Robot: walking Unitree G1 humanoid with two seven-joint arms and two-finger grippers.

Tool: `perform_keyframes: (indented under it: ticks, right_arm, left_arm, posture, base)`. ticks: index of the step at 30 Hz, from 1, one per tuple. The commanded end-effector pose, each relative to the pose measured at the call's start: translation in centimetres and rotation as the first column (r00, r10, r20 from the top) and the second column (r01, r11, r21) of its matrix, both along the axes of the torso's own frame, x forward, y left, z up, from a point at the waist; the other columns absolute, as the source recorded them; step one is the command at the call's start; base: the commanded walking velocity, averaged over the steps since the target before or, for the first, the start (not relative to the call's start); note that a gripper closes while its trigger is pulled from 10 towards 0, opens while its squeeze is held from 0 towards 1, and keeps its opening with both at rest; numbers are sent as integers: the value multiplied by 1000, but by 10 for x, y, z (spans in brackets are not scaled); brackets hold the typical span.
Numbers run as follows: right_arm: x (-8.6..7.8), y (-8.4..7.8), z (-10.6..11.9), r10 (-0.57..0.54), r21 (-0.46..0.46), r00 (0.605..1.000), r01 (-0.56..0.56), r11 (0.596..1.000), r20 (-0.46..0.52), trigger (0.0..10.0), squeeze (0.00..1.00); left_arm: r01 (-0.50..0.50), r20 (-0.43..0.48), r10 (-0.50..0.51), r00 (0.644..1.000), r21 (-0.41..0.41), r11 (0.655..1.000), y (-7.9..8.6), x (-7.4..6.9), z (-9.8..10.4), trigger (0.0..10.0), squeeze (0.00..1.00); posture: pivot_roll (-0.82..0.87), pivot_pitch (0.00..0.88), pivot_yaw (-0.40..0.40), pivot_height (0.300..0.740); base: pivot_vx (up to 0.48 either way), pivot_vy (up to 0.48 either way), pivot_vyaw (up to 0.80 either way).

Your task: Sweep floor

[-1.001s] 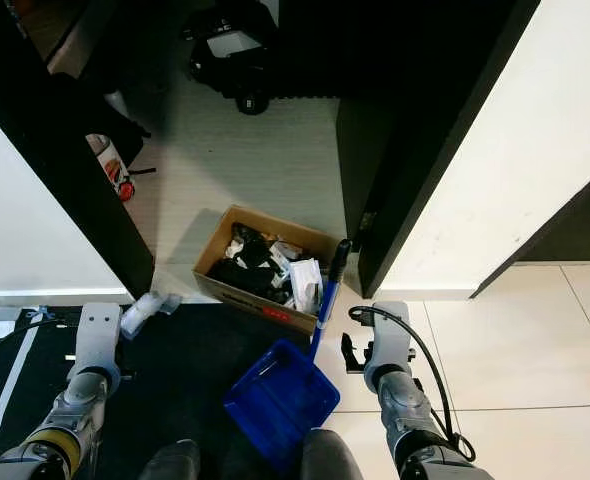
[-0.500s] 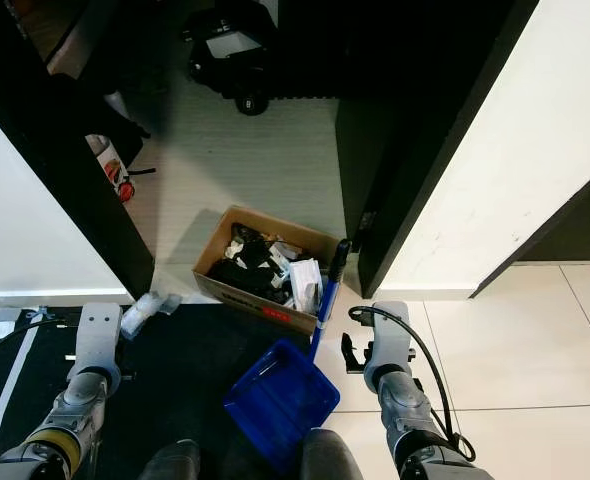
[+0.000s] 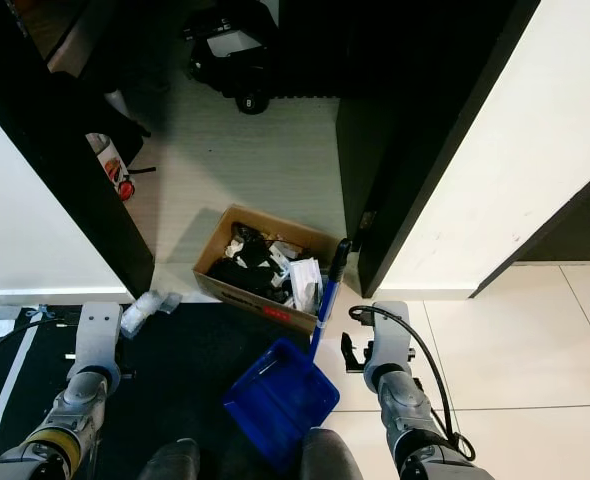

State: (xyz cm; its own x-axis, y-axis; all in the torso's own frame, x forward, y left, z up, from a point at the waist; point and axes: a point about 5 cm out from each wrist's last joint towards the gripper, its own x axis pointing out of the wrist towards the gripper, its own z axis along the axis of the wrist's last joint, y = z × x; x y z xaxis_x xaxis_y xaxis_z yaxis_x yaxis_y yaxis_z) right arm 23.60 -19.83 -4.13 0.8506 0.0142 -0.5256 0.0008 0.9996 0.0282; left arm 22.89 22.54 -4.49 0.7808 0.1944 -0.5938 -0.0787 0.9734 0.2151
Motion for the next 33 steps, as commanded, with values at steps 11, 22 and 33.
perform_keyframes:
  ticks: [11,22,33]
  right_arm:
    - [-1,3,-1,-7,32,1000,7,999,9,10000,0]
    - [-2,4,-1,-2,45,1000,1,999,15,10000,0]
    - [-3,0,-1,-1,36,1000,1,999,16,10000,0]
  left_arm:
    - [-44,47,46,998,-34,998,-3,0,1,10000,0]
    - [-51,48,52,997,-25,998,0,0,2,10000,0]
    - [-45,50,45,998,-18,999,-1,-2,0,10000,0]
  posture:
    - [-27,99,-2,740]
    - [-40,107,-7,740]
    - [-42,108,-10,740]
  base:
    - [0,0,0]
    - [0,0,0]
    - [0,0,0]
